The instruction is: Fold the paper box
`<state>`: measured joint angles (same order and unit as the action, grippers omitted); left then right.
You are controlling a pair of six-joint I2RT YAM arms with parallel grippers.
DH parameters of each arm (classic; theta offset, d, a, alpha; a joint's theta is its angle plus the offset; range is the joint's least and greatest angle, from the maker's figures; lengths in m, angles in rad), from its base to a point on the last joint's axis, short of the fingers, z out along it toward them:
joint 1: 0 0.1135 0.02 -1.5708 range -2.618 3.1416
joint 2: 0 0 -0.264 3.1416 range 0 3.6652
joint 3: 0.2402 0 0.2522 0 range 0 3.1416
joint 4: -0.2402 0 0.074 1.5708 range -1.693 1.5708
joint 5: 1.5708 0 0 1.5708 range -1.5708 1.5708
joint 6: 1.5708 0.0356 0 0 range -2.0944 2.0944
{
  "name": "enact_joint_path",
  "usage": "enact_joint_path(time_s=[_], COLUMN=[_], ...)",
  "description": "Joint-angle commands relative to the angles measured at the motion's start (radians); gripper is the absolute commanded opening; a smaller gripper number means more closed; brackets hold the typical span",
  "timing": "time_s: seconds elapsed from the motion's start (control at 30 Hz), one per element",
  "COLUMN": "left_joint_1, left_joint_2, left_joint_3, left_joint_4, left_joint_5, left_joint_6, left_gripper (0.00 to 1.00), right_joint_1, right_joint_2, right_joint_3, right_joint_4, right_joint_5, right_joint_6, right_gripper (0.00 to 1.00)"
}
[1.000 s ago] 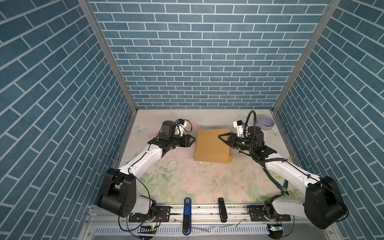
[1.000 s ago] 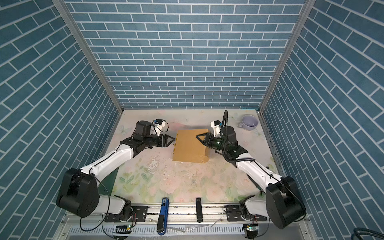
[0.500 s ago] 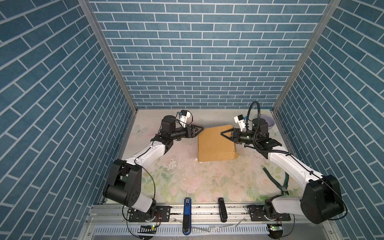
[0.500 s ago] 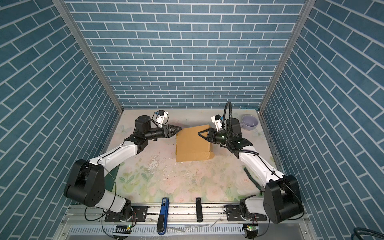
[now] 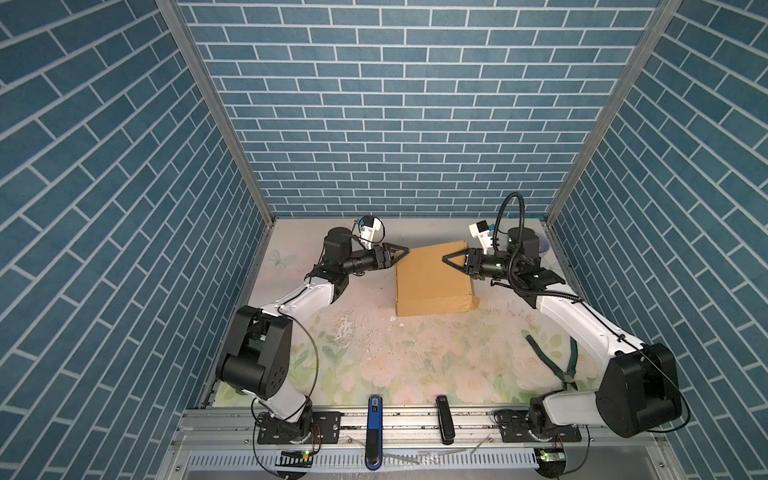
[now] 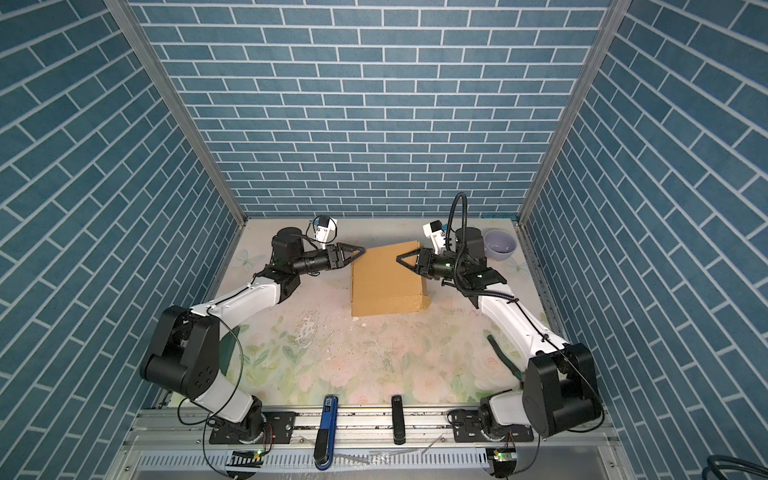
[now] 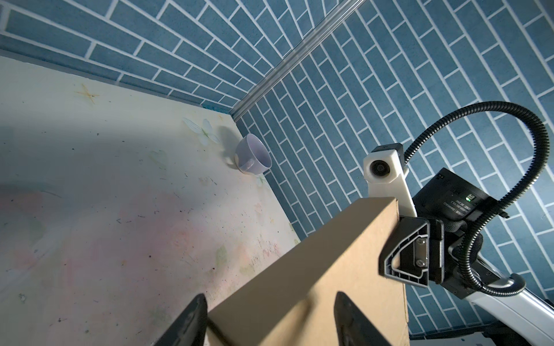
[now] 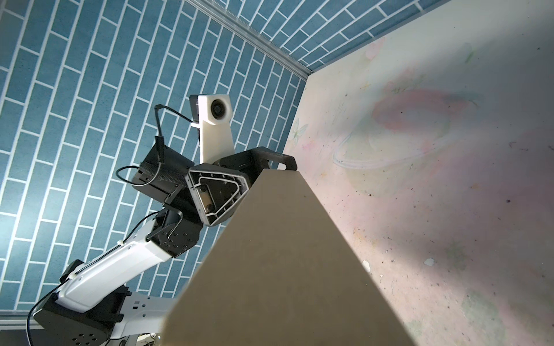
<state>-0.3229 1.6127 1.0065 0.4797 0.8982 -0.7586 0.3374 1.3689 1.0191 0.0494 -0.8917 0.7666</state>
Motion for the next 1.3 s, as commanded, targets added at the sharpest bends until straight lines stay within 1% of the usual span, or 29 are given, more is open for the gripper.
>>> enact_joint_path(time_s=[0.0, 0.13, 0.23, 0.27, 0.33, 0.53, 0.7, 0.83, 1.0, 1.07, 1.13, 1.2, 1.27], left_joint_1=[0.004, 0.005, 0.005, 0.004, 0.004, 0.003, 0.004, 0.009, 0.011, 0.011, 0.010, 0.010, 0.012], left_joint_2=[0.036, 0.097, 0.143, 0.154, 0.161, 0.162, 0.164, 0.167, 0.164, 0.157, 0.149, 0.142, 0.142], left_joint_3=[0.025, 0.027, 0.040, 0.045, 0.055, 0.075, 0.087, 0.108, 0.139, 0.145, 0.151, 0.159, 0.166], left_joint_4=[0.110, 0.344, 0.515, 0.548, 0.568, 0.554, 0.532, 0.460, 0.414, 0.361, 0.295, 0.236, 0.209], left_joint_5=[0.052, 0.099, 0.133, 0.142, 0.153, 0.159, 0.168, 0.160, 0.153, 0.151, 0.149, 0.145, 0.137], left_joint_6=[-0.079, -0.256, -0.402, -0.432, -0.455, -0.474, -0.473, -0.424, -0.389, -0.355, -0.293, -0.245, -0.222], left_gripper=[0.68, 0.68, 0.66, 0.66, 0.66, 0.65, 0.65, 0.65, 0.66, 0.66, 0.68, 0.73, 0.75], right_joint_1=[-0.012, -0.025, -0.037, -0.040, -0.046, -0.061, -0.073, -0.089, -0.108, -0.112, -0.113, -0.115, -0.114], right_joint_2=[-0.002, 0.017, 0.046, 0.056, 0.071, 0.107, 0.119, 0.106, 0.087, 0.085, 0.083, 0.078, 0.072], right_joint_3=[0.062, 0.056, 0.050, 0.050, 0.052, 0.077, 0.084, 0.089, 0.087, 0.087, 0.084, 0.076, 0.068], right_joint_4=[0.019, 0.073, 0.163, 0.198, 0.236, 0.257, 0.332, 0.331, 0.320, 0.322, 0.341, 0.359, 0.357], right_joint_5=[-0.037, -0.047, -0.067, -0.076, -0.091, -0.128, -0.168, -0.189, -0.198, -0.197, -0.202, -0.202, -0.201], right_joint_6=[-0.059, -0.046, 0.001, 0.014, 0.034, 0.036, 0.083, 0.090, 0.091, 0.097, 0.113, 0.126, 0.126], right_gripper=[0.26, 0.26, 0.25, 0.25, 0.25, 0.24, 0.23, 0.22, 0.22, 0.21, 0.21, 0.21, 0.21])
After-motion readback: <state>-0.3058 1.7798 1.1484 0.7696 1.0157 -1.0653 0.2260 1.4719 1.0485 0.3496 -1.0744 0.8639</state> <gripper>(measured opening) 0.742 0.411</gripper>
